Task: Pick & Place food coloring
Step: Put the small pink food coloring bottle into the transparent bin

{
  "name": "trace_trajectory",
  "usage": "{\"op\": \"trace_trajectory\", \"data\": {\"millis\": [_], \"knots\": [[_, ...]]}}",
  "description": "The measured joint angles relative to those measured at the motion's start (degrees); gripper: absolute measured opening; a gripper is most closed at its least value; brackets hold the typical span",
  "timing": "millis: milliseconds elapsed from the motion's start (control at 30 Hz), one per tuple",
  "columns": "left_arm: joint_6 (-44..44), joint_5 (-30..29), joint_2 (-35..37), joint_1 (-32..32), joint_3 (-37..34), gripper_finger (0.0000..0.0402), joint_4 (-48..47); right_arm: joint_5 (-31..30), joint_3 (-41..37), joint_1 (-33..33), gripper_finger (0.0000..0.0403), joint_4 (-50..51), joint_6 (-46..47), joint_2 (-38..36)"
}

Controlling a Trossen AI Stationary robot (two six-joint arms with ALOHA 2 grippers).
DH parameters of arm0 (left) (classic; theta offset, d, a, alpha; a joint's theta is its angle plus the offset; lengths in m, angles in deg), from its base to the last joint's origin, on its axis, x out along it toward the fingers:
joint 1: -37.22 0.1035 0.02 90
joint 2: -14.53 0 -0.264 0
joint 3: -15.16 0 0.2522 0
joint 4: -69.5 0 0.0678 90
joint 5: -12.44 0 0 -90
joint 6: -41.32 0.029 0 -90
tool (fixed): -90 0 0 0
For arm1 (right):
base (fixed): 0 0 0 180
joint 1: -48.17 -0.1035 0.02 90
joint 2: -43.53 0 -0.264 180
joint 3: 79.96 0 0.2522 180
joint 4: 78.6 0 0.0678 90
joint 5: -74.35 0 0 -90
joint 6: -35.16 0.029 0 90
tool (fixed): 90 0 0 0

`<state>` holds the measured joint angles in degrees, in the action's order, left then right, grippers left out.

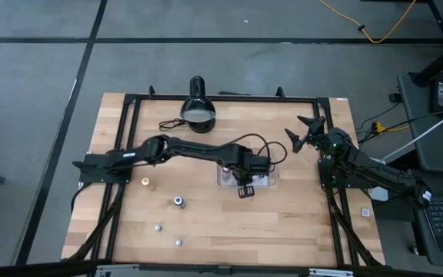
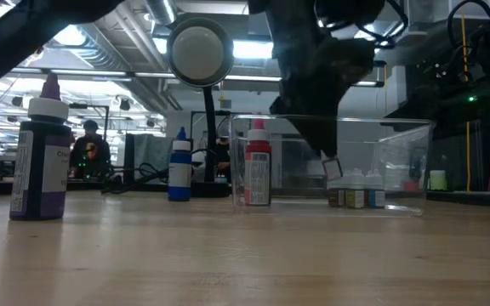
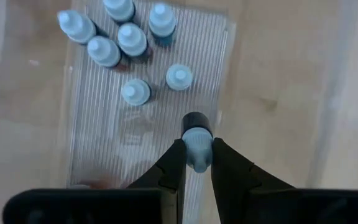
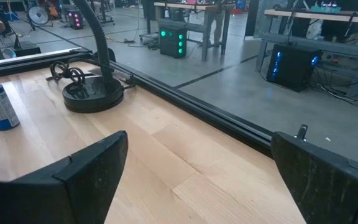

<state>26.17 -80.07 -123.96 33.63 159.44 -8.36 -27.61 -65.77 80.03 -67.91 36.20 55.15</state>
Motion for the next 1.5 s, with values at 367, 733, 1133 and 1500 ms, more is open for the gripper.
{"op": "trace_trajectory", "data": {"millis": [367,733,1133,1500], "knots": [[3.25,-1.46,-2.38,0.52,-0.04,0.0049,2.28,0.00,0.00,-0.02,0.0394,-0.02,0.02,0.00],[5.91,-2.12,-2.37,0.88,-0.76,0.0059,2.85,0.00,0.00,-0.02,0.0394,0.00,0.09,0.00],[5.47,-2.03,-2.37,0.87,-0.76,0.0137,2.59,0.00,0.00,0.00,0.0394,-0.01,0.07,-0.01],[-0.32,-2.93,-2.04,0.68,2.61,0.0197,0.79,0.00,0.00,0.00,0.0394,-0.02,0.02,-0.01]]}}
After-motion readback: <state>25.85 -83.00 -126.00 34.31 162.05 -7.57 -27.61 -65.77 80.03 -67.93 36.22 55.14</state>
